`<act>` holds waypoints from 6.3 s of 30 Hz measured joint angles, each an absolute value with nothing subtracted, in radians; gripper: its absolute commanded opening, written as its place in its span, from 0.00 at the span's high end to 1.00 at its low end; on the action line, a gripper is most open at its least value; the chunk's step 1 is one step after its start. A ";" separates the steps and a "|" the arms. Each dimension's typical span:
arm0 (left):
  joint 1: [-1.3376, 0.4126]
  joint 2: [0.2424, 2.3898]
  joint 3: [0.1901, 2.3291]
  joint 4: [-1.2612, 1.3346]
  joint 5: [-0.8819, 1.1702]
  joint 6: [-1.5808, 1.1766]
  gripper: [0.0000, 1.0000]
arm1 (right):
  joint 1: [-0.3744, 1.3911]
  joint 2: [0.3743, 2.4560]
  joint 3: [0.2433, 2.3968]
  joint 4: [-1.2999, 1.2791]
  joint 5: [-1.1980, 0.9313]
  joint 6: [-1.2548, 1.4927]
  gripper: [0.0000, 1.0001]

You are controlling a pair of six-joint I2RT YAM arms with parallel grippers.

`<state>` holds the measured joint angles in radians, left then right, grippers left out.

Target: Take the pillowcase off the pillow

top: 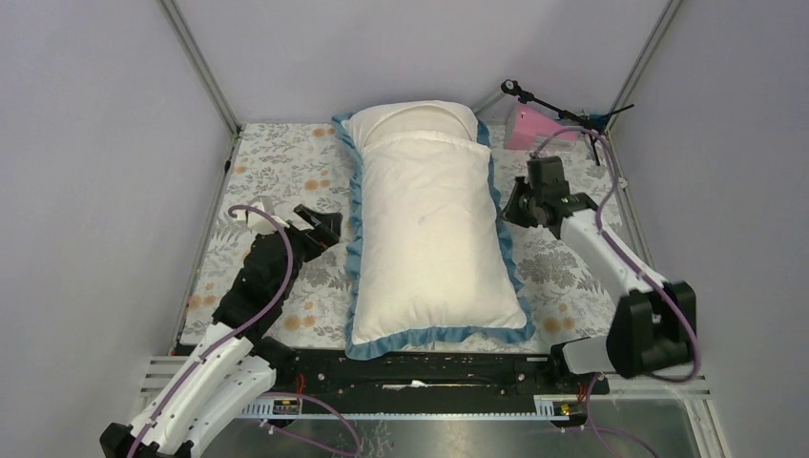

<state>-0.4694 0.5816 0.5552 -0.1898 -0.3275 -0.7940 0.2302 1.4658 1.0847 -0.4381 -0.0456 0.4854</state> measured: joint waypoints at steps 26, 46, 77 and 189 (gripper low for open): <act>-0.469 0.757 0.663 -0.522 -0.259 -0.991 0.01 | 0.662 1.241 0.730 -0.197 0.173 0.454 0.23; -0.469 0.703 0.741 -0.628 -0.290 -1.039 0.01 | 0.651 1.312 1.087 -0.242 0.104 0.347 0.04; -0.419 1.246 0.599 0.147 -0.281 -0.902 0.01 | 0.540 1.503 1.128 -0.224 -0.096 0.323 0.16; -0.683 1.652 1.210 -0.210 -0.048 -0.514 0.77 | 0.773 0.879 0.648 -0.308 0.405 0.691 1.00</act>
